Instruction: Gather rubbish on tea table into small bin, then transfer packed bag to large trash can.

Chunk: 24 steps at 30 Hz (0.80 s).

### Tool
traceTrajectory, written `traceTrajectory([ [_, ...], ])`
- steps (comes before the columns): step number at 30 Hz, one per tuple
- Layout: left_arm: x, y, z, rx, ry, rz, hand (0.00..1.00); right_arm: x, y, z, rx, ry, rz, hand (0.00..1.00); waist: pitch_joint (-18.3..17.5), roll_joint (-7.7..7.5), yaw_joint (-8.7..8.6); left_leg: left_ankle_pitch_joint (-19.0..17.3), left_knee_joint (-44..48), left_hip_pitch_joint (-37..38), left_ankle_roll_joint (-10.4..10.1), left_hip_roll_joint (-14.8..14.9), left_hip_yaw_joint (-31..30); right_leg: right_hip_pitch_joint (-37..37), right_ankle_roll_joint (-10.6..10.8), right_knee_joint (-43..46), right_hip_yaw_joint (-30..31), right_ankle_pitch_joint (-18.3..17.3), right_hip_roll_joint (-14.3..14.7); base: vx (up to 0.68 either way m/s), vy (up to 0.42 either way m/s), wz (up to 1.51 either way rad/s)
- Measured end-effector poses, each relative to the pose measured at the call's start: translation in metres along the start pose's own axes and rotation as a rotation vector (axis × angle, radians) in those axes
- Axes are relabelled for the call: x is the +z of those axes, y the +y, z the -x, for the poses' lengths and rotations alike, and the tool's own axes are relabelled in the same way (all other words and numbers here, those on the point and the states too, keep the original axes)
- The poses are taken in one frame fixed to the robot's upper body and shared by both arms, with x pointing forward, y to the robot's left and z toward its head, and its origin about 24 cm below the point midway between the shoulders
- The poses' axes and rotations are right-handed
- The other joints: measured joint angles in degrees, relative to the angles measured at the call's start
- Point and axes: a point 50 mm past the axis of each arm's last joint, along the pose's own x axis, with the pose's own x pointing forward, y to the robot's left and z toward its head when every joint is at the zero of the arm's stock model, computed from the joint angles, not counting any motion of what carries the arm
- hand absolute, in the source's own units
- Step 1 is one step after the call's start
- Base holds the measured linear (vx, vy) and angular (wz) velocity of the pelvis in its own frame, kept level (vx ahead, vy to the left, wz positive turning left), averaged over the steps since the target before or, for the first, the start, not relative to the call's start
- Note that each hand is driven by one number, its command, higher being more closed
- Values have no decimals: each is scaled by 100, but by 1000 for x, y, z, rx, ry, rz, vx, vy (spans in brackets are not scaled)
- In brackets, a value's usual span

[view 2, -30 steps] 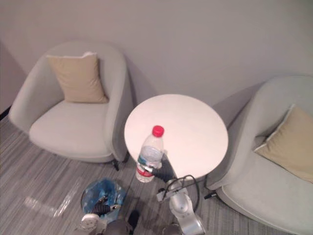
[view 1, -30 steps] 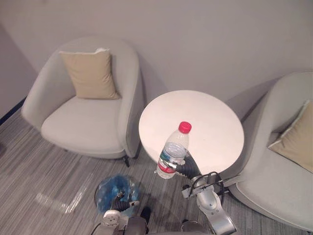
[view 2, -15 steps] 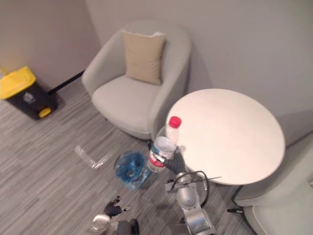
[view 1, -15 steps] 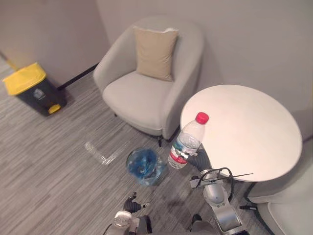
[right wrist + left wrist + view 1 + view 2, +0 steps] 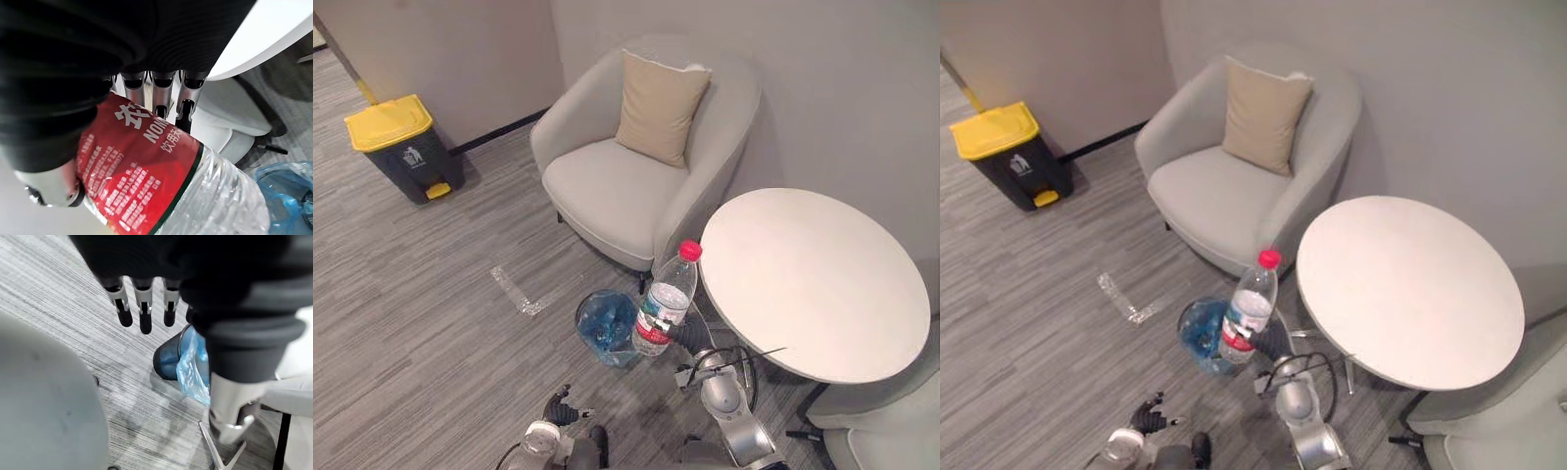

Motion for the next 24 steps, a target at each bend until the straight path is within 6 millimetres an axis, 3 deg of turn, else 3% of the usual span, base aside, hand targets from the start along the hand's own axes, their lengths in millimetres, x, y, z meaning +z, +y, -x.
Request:
traceTrajectory([
  [1, 0, 0, 0, 6, 6, 21, 0, -3, -1, 0, 4, 9, 6, 100, 91, 160, -20, 21, 50, 9, -30, 196, -252, -232, 0, 334, 186, -2, 329, 105, -98, 84],
  [2, 0, 0, 0, 7, 6, 25, 0, -3, -1, 1, 4, 13, 3, 100, 98, 169, -18, 22, 52, 16, -45, 227, -311, -224, 2, 182, 196, 18, 412, 85, -118, 81],
  [3, -1, 3, -1, 16, 7, 29, 0, -4, 2, 2, 7, 18, -5, 100, 53, 6, 2, 23, 58, 44, -61, 167, -422, -209, 91, -201, 178, 173, 476, 172, -129, 62],
  [4, -2, 3, 0, 23, 18, 49, 0, -7, 0, 4, 8, 29, -1, 100, 21, 25, 23, 0, 54, 101, -136, 139, -573, -14, 229, -333, 135, 155, 485, 215, -151, 54],
  [5, -3, 2, 0, 23, 20, 55, 0, -7, -1, 4, 6, 30, 5, 100, 5, 58, 31, 5, 43, 98, -144, 174, -602, 76, 235, -440, 109, 164, 507, 208, -118, 32],
  [12, -5, -5, 1, 13, 31, 53, 0, -22, -14, 16, -39, 96, 5, 100, -41, 141, -9, 67, 321, 66, -245, 371, -691, 554, 137, -758, -243, 231, 637, 124, -86, 31],
  [16, 1, -5, 0, 13, 7, 53, 0, -22, -16, 20, -34, 92, 19, 100, -27, 184, 78, 83, 1179, -227, -269, 498, -171, 850, 71, -838, -366, 273, 689, 28, -45, 17],
  [21, 0, -8, 0, -1, 8, 20, 0, -21, -17, 18, -41, 86, 22, 100, 12, 219, 80, 455, -10, 194, -339, 521, -56, 689, 25, -845, -363, 317, 670, -11, -31, 7],
  [24, 0, -11, 1, -12, 5, 1, 0, -26, -18, 12, -35, 106, 43, 100, 63, 325, 75, 691, -675, 406, -358, 630, -20, 524, 29, -826, -283, 464, 771, -53, 4, -12],
])
